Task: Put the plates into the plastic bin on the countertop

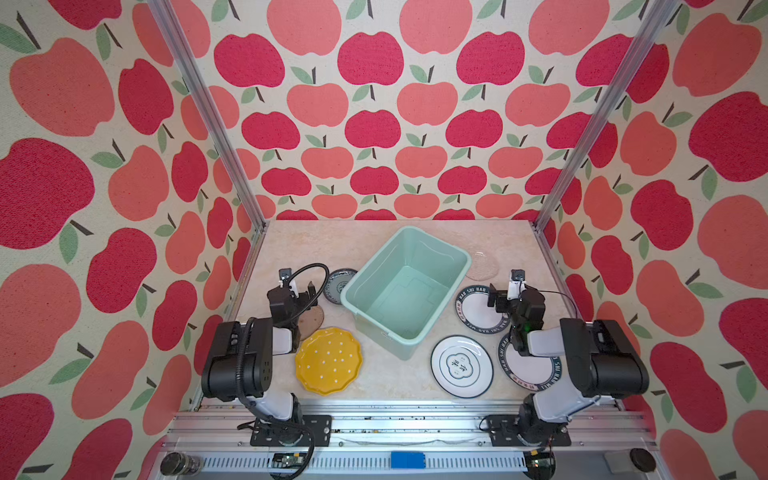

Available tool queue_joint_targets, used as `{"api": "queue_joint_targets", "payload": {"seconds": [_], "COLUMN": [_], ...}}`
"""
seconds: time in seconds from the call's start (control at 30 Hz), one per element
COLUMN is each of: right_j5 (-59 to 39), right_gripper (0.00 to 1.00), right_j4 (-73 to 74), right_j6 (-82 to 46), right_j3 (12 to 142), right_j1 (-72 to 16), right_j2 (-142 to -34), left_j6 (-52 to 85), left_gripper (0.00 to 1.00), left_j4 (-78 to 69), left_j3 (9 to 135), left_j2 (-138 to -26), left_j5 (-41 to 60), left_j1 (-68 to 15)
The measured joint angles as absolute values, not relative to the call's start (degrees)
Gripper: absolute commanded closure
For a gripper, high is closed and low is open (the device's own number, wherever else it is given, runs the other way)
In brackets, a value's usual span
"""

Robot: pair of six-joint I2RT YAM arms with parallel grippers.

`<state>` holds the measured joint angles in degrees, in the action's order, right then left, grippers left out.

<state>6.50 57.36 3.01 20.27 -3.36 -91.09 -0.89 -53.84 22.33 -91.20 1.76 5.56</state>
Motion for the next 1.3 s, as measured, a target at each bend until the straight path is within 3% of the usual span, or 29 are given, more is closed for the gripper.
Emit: {"api": "queue_joint_targets", "payload": {"seconds": [1.03,1.3], "right_j5": [7.1,7.4], "right_gripper": [0.01,0.00], "right_j4": [57.3,40.3], "right_j6": [3.0,0.0], "right_j3": [20.3,24.2], "right_j1": [-3.4,-3.3], "right_j2": [-90.9,-75.4], "left_j6": [-0.6,3.3], "left_gripper": [0.01,0.01], "left_j4": [-52.7,-30.5], "left_j3": [22.4,30.0], "left_j2": [-91.0,-75.5], "left_j5": [3.4,1.6], "left_j1": [6.4,6.7]}}
